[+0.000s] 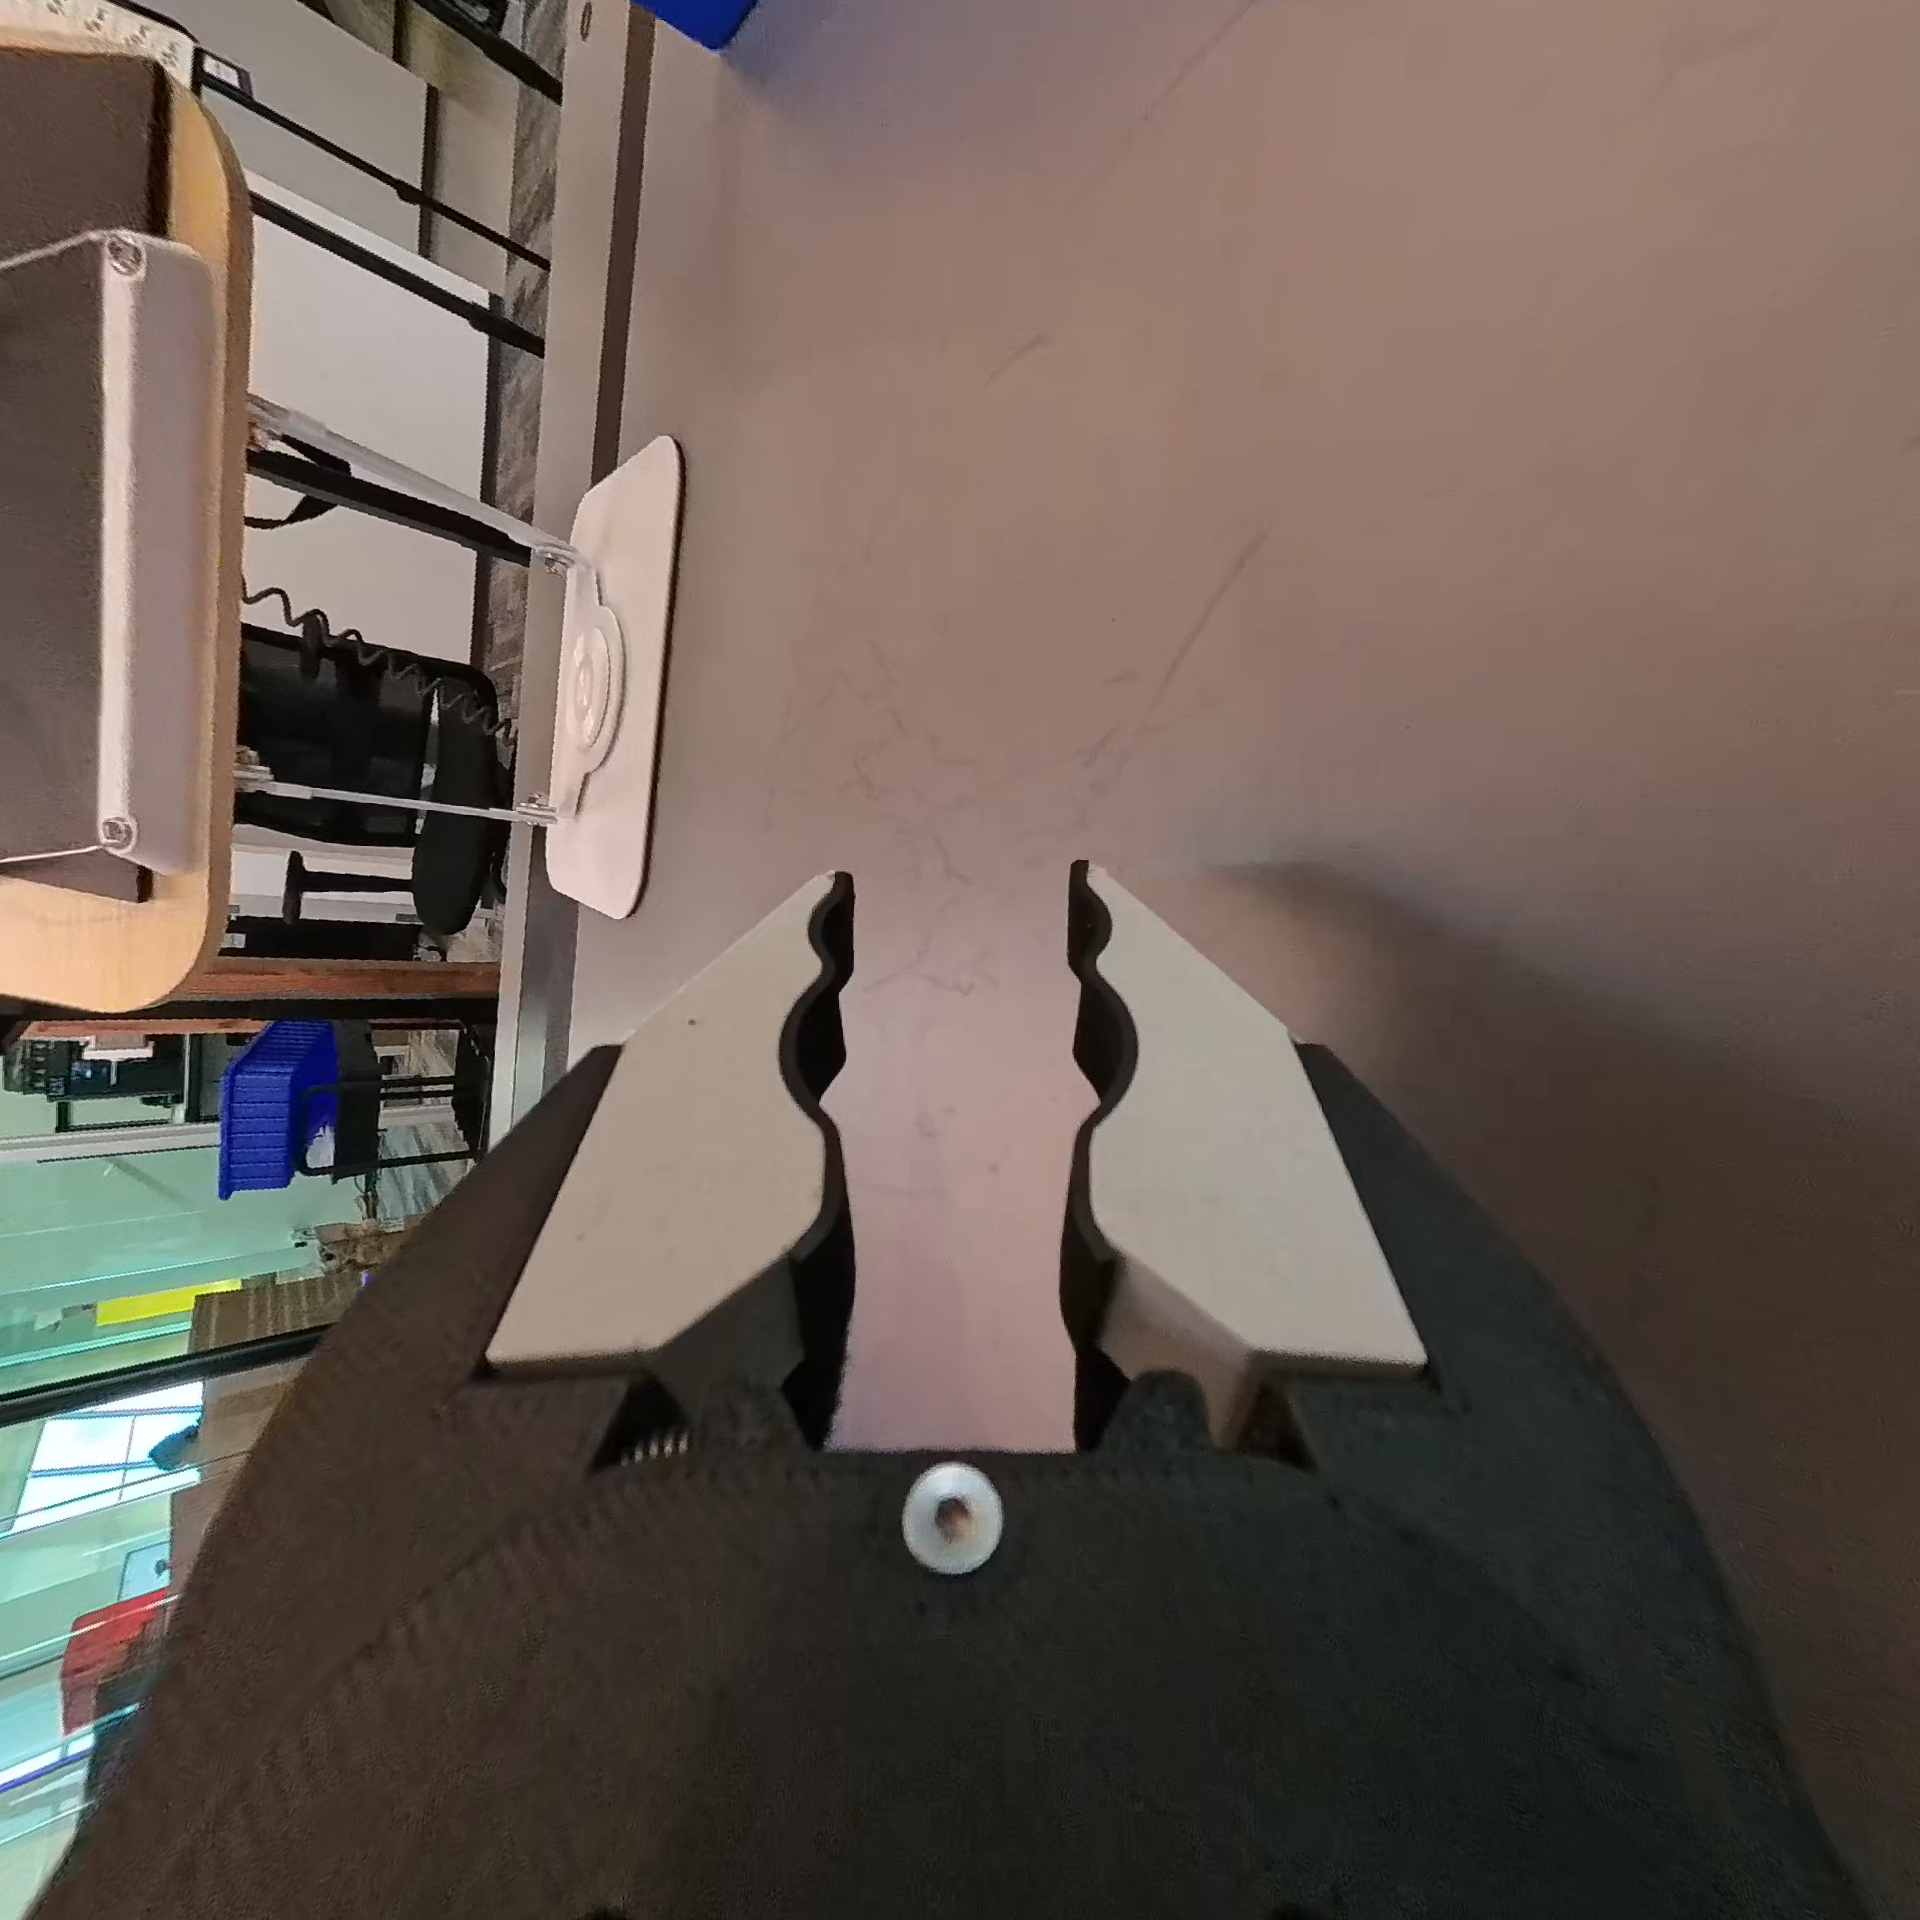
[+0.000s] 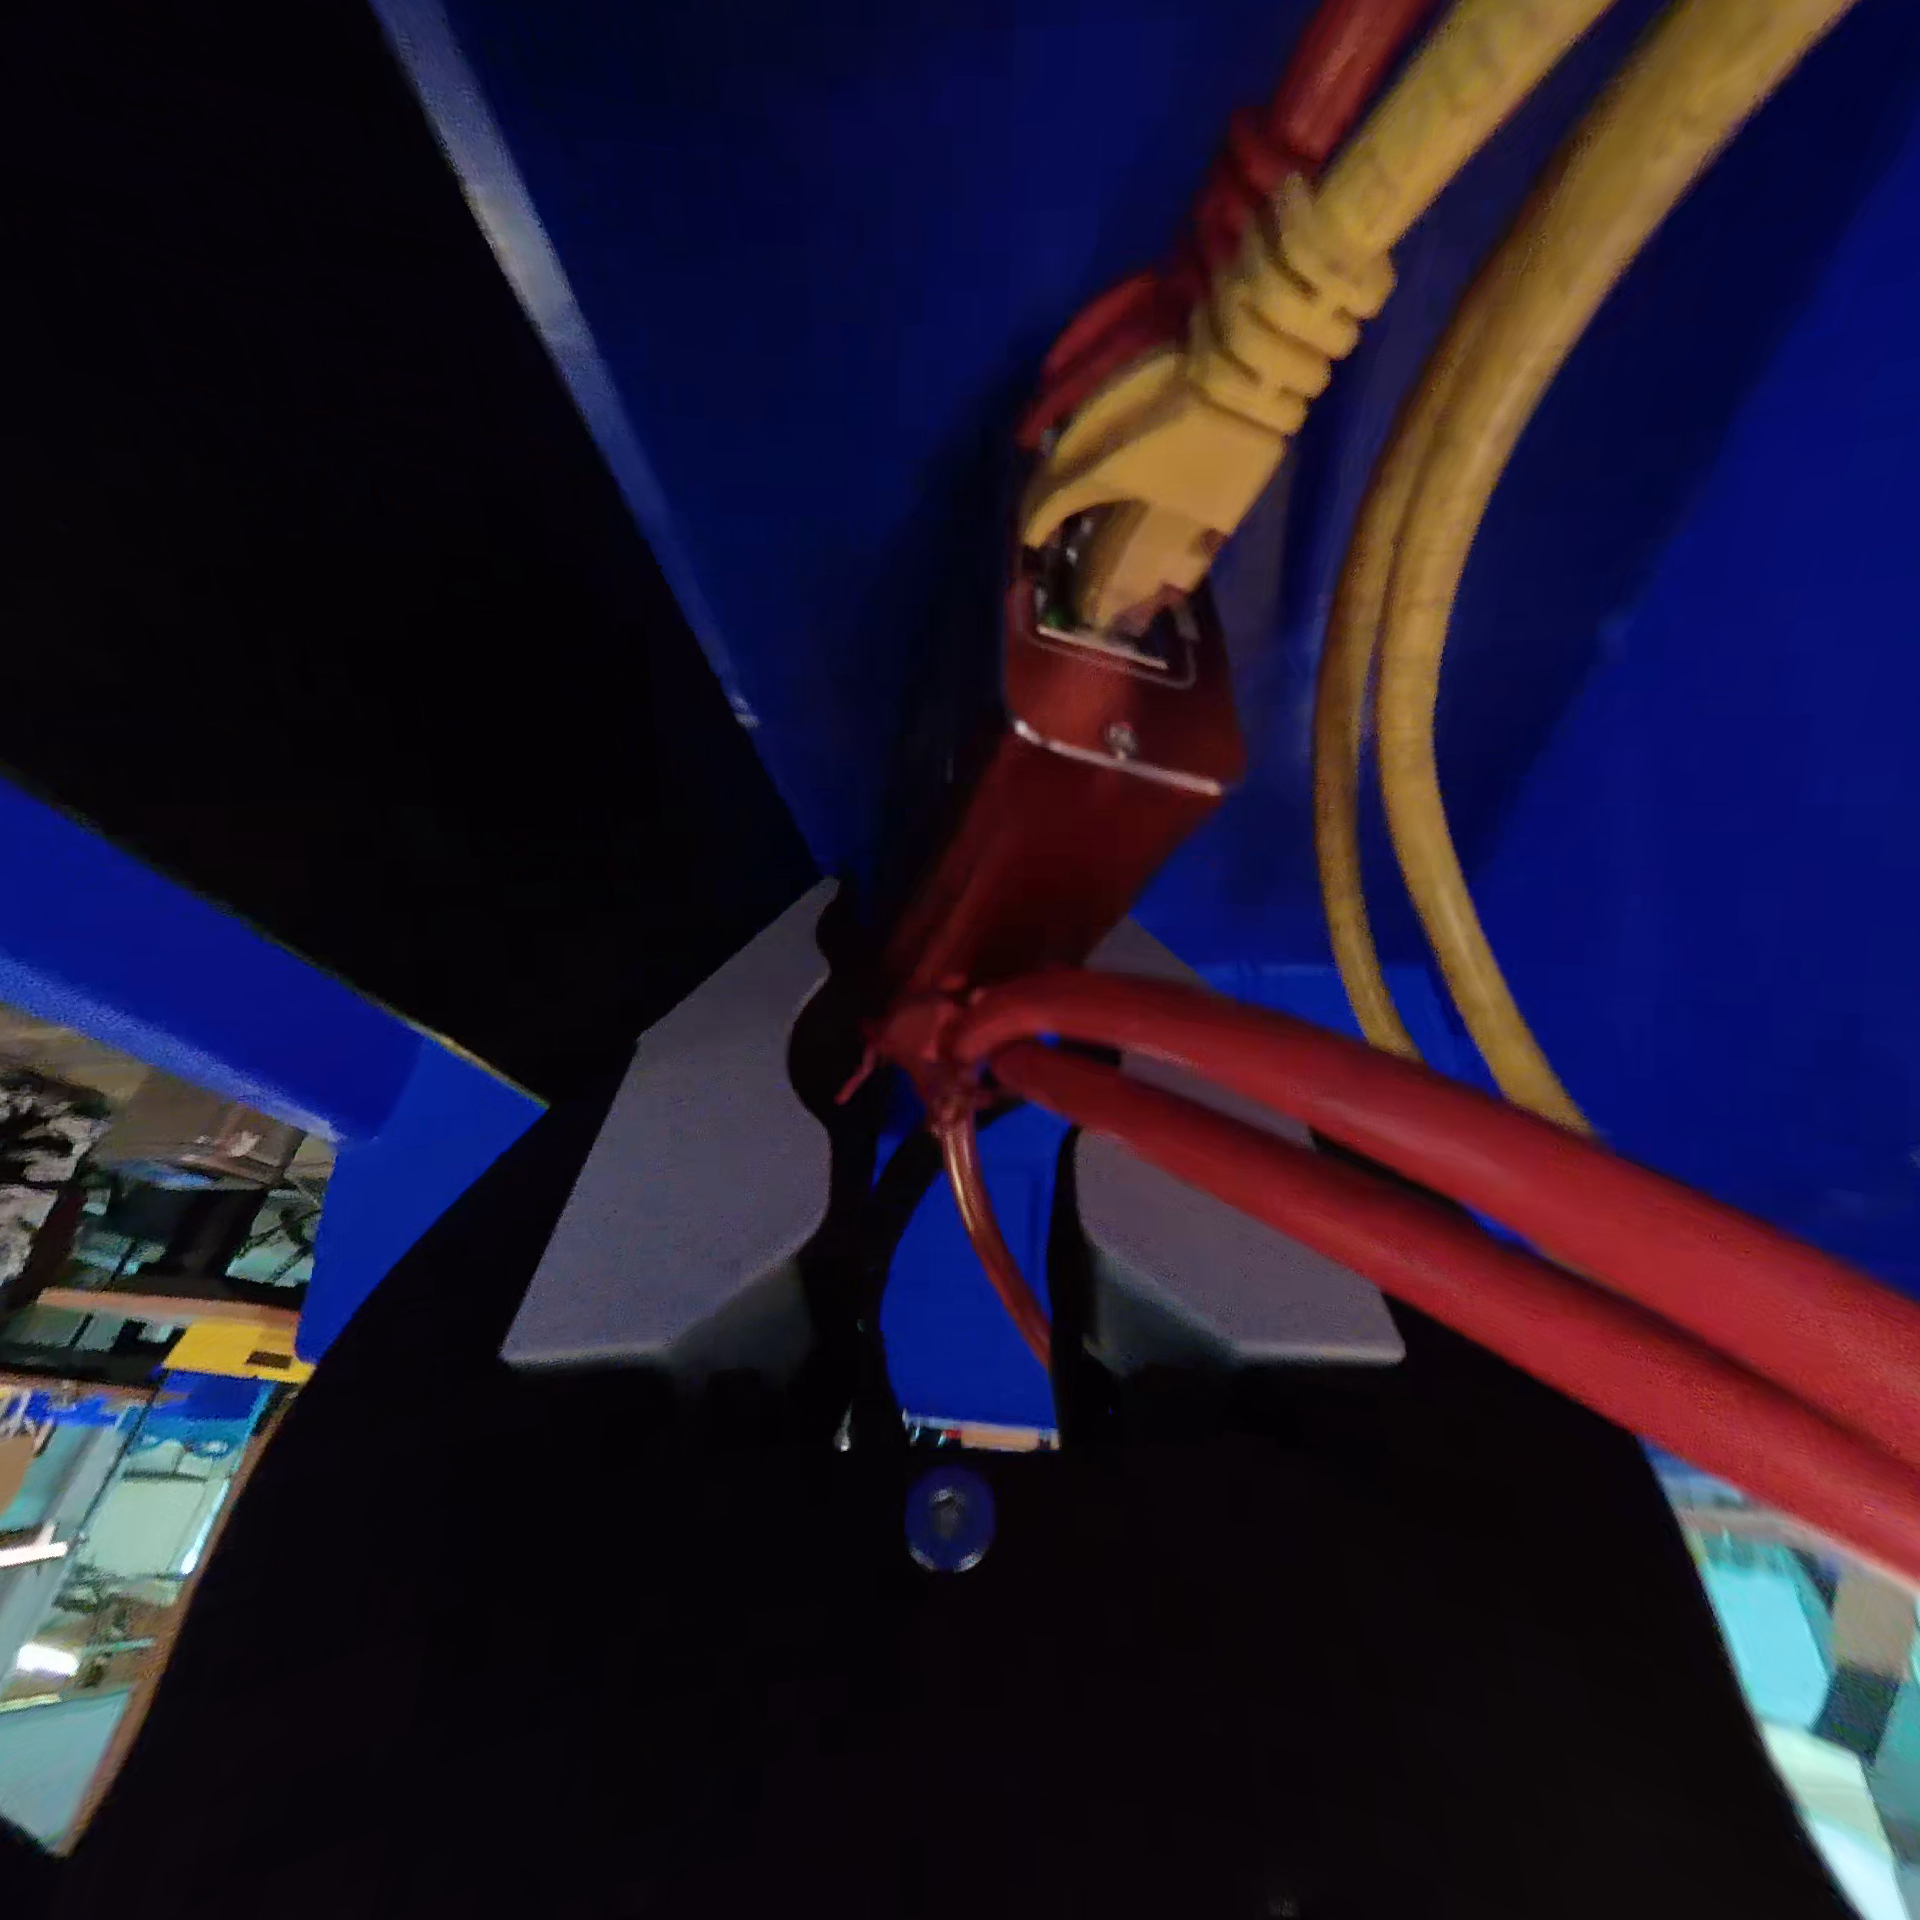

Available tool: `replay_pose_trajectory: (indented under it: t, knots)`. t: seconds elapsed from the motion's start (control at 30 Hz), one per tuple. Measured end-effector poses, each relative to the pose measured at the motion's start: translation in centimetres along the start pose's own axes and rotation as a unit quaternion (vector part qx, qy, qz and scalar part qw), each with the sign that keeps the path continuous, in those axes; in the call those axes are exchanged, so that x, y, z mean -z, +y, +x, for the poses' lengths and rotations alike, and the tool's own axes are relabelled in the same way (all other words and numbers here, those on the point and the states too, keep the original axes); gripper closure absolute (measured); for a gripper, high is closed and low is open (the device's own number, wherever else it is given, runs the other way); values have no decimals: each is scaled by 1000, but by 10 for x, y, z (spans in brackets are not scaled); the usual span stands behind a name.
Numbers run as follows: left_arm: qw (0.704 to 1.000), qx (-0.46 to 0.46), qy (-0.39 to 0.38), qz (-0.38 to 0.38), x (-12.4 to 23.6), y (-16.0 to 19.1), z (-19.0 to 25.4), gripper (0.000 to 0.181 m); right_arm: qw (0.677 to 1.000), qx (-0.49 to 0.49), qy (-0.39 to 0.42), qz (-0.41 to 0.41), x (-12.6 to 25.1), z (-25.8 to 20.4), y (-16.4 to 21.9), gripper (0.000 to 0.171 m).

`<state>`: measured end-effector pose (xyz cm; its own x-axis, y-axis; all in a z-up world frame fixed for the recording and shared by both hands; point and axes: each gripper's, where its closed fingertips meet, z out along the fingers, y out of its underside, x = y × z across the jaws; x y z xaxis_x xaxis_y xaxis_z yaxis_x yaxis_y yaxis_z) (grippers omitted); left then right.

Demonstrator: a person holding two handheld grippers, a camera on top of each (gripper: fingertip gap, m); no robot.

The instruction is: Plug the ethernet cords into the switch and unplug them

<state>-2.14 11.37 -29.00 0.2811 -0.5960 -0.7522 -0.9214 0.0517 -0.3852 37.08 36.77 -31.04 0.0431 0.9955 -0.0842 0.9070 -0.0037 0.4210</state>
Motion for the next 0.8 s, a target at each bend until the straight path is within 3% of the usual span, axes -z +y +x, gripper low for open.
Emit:
replay_pose_trajectory:
  t: [0.13,0.37,0.5,0.63,0.8]
  knots:
    - [1000,3,-1,5,2,-3,-2,143,998,-42,23,37,26,2,-1,111]
    - [1000,9,-8,6,3,-3,-9,143,986,-69,92,123,91,-1,8,103]
    - [1000,14,-27,5,10,-2,-22,143,970,-89,107,198,121,-30,13,103]
    - [997,28,-65,-13,21,10,-48,143,929,-156,167,290,149,-56,21,108]
    - [989,70,-114,-58,52,52,-89,140,856,-299,231,354,135,-75,60,103]
